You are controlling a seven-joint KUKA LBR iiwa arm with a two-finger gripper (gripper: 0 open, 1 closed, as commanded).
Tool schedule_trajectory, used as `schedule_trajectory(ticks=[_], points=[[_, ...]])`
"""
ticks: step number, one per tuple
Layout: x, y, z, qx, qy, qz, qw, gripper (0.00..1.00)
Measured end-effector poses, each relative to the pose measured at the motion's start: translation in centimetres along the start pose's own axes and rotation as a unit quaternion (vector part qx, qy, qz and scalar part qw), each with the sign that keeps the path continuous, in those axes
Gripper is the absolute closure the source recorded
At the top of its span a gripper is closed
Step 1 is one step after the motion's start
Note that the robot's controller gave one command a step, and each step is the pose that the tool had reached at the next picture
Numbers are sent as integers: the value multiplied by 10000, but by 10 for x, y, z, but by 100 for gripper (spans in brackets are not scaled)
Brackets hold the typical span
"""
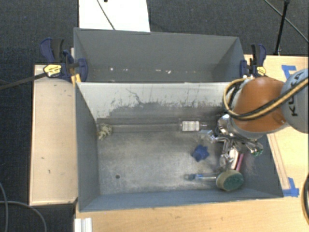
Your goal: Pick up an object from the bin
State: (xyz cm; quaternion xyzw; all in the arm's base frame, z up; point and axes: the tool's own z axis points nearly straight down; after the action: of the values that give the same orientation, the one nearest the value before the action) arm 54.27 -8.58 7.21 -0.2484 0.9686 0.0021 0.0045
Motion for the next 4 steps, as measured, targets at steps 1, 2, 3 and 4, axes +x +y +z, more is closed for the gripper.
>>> schedule_trajectory(ticks=[1, 2, 3, 4], points=[[-37, 46, 2, 9, 15, 535, 9986, 0], [-4, -23, 2, 23, 25, 229, 9997, 0], [3, 51, -7, 9, -3, 141, 9999, 0], [6, 47, -5, 17, 24, 172, 9998, 100]])
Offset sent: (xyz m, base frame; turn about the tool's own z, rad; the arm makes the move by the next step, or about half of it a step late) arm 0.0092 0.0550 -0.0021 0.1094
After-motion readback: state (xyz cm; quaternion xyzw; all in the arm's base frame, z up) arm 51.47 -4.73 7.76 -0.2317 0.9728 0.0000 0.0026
